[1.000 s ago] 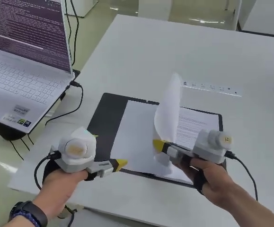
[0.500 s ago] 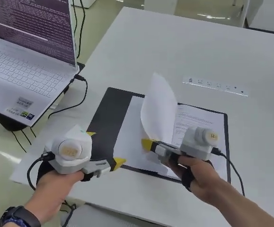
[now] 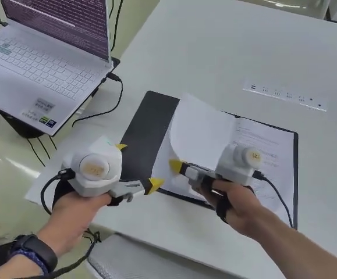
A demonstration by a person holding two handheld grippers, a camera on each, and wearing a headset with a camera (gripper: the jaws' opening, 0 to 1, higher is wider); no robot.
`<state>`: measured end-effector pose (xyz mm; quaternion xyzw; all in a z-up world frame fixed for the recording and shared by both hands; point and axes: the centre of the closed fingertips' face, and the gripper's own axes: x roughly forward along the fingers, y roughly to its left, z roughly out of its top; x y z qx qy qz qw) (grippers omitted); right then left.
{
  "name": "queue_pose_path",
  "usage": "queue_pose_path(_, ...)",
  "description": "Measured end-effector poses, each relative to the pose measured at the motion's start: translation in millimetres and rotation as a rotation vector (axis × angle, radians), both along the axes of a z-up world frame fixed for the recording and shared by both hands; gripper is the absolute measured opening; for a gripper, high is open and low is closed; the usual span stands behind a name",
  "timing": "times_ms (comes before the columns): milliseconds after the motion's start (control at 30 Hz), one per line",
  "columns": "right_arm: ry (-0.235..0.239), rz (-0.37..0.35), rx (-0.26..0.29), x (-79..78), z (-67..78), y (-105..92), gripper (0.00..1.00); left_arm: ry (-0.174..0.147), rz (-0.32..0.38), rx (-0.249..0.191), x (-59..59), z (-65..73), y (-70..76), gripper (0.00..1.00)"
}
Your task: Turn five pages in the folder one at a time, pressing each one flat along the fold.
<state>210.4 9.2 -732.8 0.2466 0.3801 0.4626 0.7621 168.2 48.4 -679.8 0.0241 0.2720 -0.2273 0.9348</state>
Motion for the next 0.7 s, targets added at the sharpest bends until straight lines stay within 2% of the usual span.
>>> queue_pose_path(233, 0.043, -0.012, -0.015, 1.2, -15.1, 7.9, 0.0, 0.004, 0.012, 0.004, -5.0, 4.1, 9.5, 0.71)
queue_pose_path(333, 0.054, -0.014, -0.026, 2.6, -22.6, 8.6, 0.0, 0.009, 0.039, -0.01, -6.8, 4.5, 15.8, 0.71)
queue_pose_path(533, 0.079, -0.02, -0.044, 4.6, -33.5, 10.6, 0.0, 0.028, 0.051, -0.007, -8.7, -1.6, 21.7, 0.71)
queue_pose_path(700, 0.085, -0.024, -0.053, 4.3, -36.9, 12.3, 0.0, 0.032, 0.085, -0.023, -7.5, -1.7, 29.8, 0.7)
